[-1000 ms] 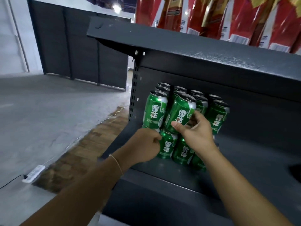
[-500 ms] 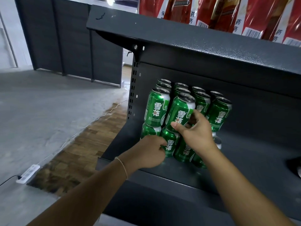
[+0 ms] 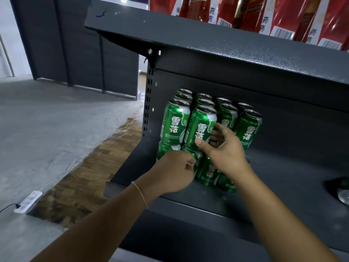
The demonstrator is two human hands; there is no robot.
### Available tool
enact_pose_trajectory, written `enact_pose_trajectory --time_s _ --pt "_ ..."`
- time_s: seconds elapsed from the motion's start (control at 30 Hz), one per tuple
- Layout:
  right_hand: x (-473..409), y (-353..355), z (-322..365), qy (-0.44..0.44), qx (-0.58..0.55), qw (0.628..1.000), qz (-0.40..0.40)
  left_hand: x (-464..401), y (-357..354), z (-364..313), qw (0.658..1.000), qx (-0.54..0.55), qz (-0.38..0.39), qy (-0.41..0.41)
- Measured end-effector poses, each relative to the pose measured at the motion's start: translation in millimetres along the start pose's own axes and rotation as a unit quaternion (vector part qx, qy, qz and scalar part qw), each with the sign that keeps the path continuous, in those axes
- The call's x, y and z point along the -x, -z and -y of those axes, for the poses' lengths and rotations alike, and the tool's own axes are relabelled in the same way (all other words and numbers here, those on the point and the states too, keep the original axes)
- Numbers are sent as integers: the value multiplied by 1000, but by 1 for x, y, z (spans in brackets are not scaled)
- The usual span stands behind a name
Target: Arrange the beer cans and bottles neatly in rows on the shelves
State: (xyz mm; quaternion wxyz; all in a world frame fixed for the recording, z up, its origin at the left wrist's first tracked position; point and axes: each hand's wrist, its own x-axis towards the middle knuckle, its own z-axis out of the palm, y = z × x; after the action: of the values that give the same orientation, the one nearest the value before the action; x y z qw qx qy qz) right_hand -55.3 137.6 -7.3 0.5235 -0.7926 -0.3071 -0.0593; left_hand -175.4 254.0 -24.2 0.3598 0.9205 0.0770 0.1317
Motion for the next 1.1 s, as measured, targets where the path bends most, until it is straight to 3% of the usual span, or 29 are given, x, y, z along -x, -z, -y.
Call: enact_pose_trajectory --time_s 0.27,0.57,0.9,1.1 --pt "22 67 -20 50 -67 988 -130 -15 -37 -49 988 90 -41 -118" --pt "47 193 -83 11 -7 978 -208 -56 -126 -138 976 156 -9 -155" --pt "60 334 -182 -92 66 956 -269 -106 -250 -223 978 137 70 -137" --pt "63 395 -248 -230 144 926 -264 -130 -306 -256 981 109 95 -127"
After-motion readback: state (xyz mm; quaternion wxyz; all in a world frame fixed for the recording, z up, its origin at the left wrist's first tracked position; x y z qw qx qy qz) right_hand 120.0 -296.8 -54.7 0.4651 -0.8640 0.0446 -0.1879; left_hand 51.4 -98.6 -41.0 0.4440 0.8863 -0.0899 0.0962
